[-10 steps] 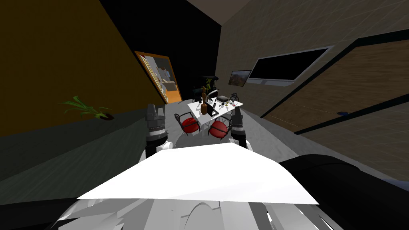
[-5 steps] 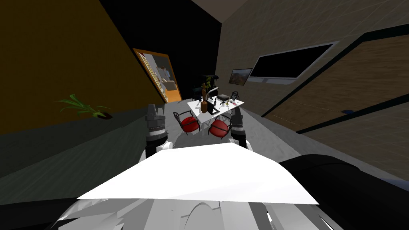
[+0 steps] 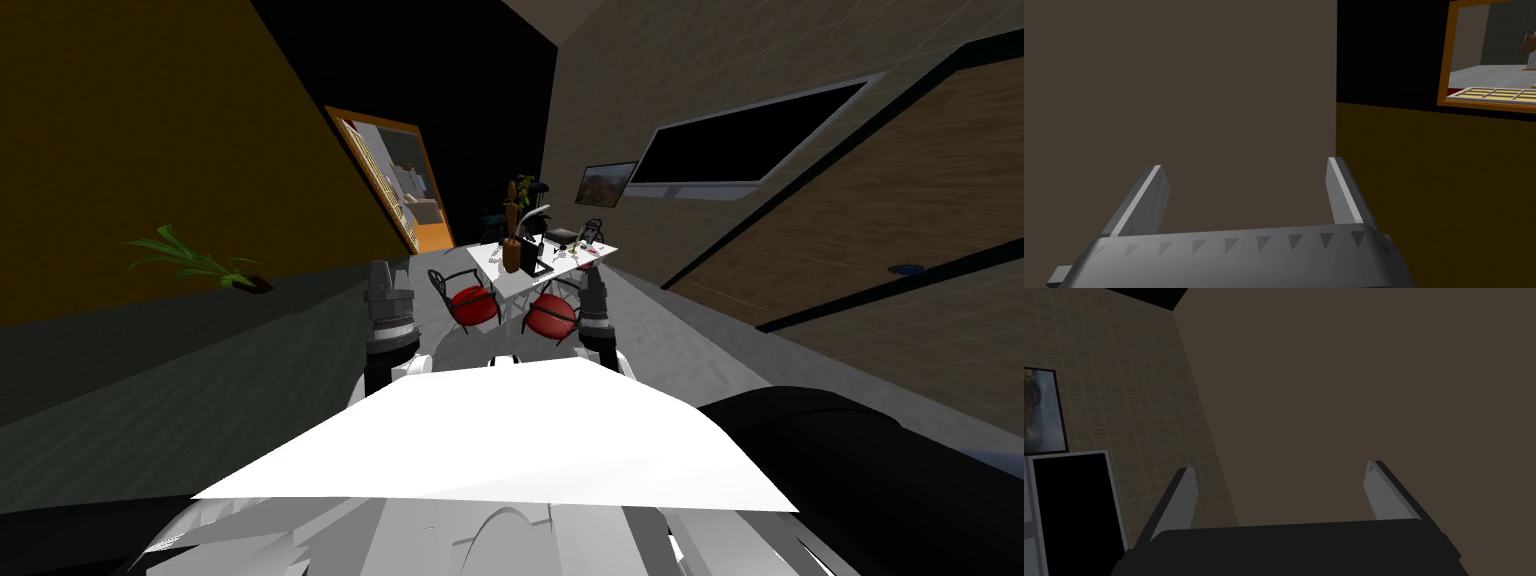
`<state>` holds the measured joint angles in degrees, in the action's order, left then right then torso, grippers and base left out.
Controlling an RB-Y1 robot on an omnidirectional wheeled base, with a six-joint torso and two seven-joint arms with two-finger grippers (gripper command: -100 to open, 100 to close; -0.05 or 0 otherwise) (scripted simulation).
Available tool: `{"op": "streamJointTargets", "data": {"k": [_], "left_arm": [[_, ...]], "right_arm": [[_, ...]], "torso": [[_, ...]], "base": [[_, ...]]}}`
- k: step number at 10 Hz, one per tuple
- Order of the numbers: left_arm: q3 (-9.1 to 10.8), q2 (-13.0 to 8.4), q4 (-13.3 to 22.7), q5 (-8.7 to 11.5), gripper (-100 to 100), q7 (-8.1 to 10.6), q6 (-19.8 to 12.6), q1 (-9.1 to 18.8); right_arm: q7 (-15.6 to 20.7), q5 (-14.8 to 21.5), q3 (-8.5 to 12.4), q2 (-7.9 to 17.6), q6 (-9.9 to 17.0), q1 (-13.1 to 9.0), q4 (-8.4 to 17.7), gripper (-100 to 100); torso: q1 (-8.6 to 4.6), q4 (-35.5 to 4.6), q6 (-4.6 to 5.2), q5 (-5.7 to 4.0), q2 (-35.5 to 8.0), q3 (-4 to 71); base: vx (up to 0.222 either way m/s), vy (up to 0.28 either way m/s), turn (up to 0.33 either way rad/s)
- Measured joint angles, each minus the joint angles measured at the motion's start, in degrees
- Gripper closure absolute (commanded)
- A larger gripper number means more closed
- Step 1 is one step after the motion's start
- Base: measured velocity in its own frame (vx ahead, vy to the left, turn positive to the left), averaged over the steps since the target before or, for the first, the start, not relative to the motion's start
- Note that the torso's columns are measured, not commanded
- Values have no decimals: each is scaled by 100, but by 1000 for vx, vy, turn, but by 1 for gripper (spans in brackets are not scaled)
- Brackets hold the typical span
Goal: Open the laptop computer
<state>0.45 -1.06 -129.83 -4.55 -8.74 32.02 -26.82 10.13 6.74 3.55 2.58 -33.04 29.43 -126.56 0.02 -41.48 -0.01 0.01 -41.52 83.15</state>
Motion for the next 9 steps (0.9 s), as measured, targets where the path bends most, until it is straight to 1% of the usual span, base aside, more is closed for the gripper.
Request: {"op": "streamJointTargets", "data": {"k": [1, 4, 6, 7, 8, 9], "left_arm": [[0, 0, 1, 0, 0, 0, 0, 0], [0, 0, 1, 0, 0, 0, 0, -1], [0, 0, 1, 0, 0, 0, 0, -1], [0, 0, 1, 0, 0, 0, 0, -1], [0, 0, 1, 0, 0, 0, 0, -1], [0, 0, 1, 0, 0, 0, 0, -1]], "right_arm": [[28, 53, 14, 135, 24, -37, 78, -100], [98, 233, 84, 506, 205, -104, 195, -100], [175, 405, 121, 736, 378, -151, 264, -100], [221, 504, 133, 834, 440, -128, 306, -100], [286, 624, 128, 921, 520, -150, 356, -100], [333, 722, 170, 1043, 593, -187, 447, -100]], "torso": [[1, -55, 0, 0, -50, 114], [-1, -79, 0, -1, -73, 143], [-1, -80, 1, 0, -76, 142], [-1, -80, 1, -1, -77, 142], [0, -80, 0, 0, -74, 143], [-1, -80, 1, 0, -75, 143]], "base": [[25, 17, 45], [33, 21, 55], [40, 24, 62], [47, 28, 97], [44, 30, 75], [48, 30, 78]]}}
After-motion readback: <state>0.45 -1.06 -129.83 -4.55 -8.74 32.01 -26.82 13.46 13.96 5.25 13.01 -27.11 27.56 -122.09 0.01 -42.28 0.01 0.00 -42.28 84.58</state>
